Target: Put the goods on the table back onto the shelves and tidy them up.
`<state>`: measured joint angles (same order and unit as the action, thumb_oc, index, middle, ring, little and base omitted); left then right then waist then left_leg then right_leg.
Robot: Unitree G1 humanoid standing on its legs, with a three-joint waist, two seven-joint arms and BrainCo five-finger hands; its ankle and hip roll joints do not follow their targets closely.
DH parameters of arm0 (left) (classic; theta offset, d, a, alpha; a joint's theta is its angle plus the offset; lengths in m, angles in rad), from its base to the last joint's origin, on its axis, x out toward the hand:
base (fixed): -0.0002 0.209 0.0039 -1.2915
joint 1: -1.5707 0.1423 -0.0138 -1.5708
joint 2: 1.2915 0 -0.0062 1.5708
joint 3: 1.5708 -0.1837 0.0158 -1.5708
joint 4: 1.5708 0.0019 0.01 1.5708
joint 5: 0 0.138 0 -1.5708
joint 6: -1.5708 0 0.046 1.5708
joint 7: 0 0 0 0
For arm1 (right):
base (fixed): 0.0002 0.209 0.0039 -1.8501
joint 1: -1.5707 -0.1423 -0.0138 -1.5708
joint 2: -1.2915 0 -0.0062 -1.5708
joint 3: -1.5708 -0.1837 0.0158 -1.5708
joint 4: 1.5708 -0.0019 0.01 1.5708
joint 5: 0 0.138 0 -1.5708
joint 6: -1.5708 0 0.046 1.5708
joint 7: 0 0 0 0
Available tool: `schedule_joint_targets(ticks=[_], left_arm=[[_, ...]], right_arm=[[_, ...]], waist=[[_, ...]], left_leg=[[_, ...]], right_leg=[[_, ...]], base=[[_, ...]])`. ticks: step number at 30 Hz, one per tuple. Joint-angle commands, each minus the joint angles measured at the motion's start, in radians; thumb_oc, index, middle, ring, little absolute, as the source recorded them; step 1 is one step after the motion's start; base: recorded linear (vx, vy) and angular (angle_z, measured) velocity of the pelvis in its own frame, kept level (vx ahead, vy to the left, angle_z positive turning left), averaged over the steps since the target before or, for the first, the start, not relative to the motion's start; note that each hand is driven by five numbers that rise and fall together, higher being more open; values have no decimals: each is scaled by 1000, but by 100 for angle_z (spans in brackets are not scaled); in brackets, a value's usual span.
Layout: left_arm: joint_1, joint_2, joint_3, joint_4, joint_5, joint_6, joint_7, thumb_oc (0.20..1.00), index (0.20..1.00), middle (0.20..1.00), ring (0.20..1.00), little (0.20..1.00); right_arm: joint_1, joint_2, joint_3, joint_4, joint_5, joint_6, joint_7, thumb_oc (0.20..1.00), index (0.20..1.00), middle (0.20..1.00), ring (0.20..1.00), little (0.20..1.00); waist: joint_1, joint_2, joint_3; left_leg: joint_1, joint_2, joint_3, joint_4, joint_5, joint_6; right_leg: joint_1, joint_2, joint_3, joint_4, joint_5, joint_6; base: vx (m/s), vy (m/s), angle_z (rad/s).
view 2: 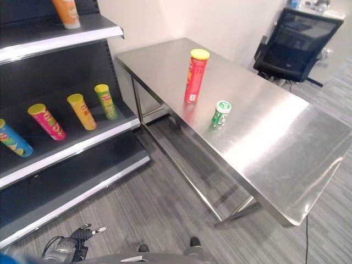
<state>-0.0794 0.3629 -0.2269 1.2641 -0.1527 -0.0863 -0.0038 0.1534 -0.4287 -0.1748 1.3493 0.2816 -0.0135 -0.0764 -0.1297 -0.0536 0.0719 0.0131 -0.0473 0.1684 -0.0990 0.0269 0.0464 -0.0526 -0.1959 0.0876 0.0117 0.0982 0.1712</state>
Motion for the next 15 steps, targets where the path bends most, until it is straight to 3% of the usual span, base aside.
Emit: schedule_joint_targets(ticks=[1, 4, 5, 6, 7, 9, 10, 11, 12, 15], left_arm=[[-25, 15, 44, -2, 5, -23, -9, 1000, 1000, 1000, 1000, 1000], [-32, 23, 46, 5, 7, -22, -26, 1000, 1000, 1000, 1000, 1000], [-32, 23, 46, 5, 7, -22, -26, 1000, 1000, 1000, 1000, 1000], [-30, 33, 44, 4, 15, -22, -42, 1000, 1000, 1000, 1000, 1000], [-25, 32, 43, 2, 15, -20, -42, 1000, 1000, 1000, 1000, 1000], [-18, 29, 48, -5, 15, -20, -44, 1000, 1000, 1000, 1000, 1000], [11, 17, 69, -26, 6, -25, -46, 1000, 1000, 1000, 1000, 1000], [11, 18, 68, -27, 7, -25, -46, 1000, 1000, 1000, 1000, 1000], [39, 6, 80, -50, 7, -30, -48, 1000, 1000, 1000, 1000, 1000], [63, -15, 84, -72, 2, -32, -44, 1000, 1000, 1000, 1000, 1000]], right_arm=[[-2, -234, -167, 55, 193, -16, -1, 1000, 1000, 1000, 1000, 1000], [28, -364, -305, 31, 342, -31, 59, 1000, 1000, 1000, 1000, 1000], [28, -365, -305, 31, 342, -31, 59, 1000, 1000, 1000, 1000, 1000], [14, -469, -364, -41, 408, -56, 91, 1000, 1000, 1000, 1000, 1000], [8, -519, -397, -105, 444, -85, 96, 1000, 1000, 1000, 1000, 1000], [26, -540, -418, -189, 449, -104, 100, 1000, 1000, 1000, 1000, 1000], [37, -597, -438, -446, 384, -155, 81, 1000, 1000, 1000, 1000, 1000], [41, -593, -442, -452, 382, -153, 78, 1000, 1000, 1000, 1000, 1000], [31, -636, -453, -668, 320, -189, 52, 1000, 1000, 1000, 1000, 1000], [-6, -673, -429, -885, 214, -219, 24, 1000, 1000, 1000, 1000, 1000]], waist=[[-28, 26, 59], [-55, 22, 56], [-55, 22, 56], [-68, 11, 62], [-75, 9, 75], [-83, 2, 72], [-83, -9, 68], [-81, -10, 65], [-71, -9, 49], [-45, -8, 21]], left_leg=[[7, 42, -15, 28, -83, -52], [18, 48, -21, 19, -88, -60], [18, 48, -21, 19, -88, -60], [24, 45, -22, 18, -91, -64], [32, 47, -29, 26, -102, -68], [24, 45, -32, 36, -100, -72], [33, 47, -38, 47, -109, -79], [29, 46, -37, 47, -105, -79], [39, 56, -41, 51, -111, -89], [47, 78, -51, 46, -104, -102]], right_leg=[[-24, -1, -34, 193, -81, 16], [-51, 44, -14, 141, -102, 6], [-51, 44, -14, 141, -102, 6], [-90, 77, 13, 87, -91, 9], [-100, 95, 28, 78, -92, 12], [-94, 99, 45, 54, -86, 21], [-71, 102, 62, 41, -81, 16], [-74, 102, 64, 39, -77, 16], [-42, 99, 54, 8, -83, 8], [-2, 102, 25, -28, -91, -8]], base=[[100, 81, -49], [74, 6, -18], [52, -39, 2], [57, -53, 7], [47, -56, 6], [49, -80, -13], [69, -101, 15], [148, -152, 48], [106, -133, 18], [125, -168, 14]])
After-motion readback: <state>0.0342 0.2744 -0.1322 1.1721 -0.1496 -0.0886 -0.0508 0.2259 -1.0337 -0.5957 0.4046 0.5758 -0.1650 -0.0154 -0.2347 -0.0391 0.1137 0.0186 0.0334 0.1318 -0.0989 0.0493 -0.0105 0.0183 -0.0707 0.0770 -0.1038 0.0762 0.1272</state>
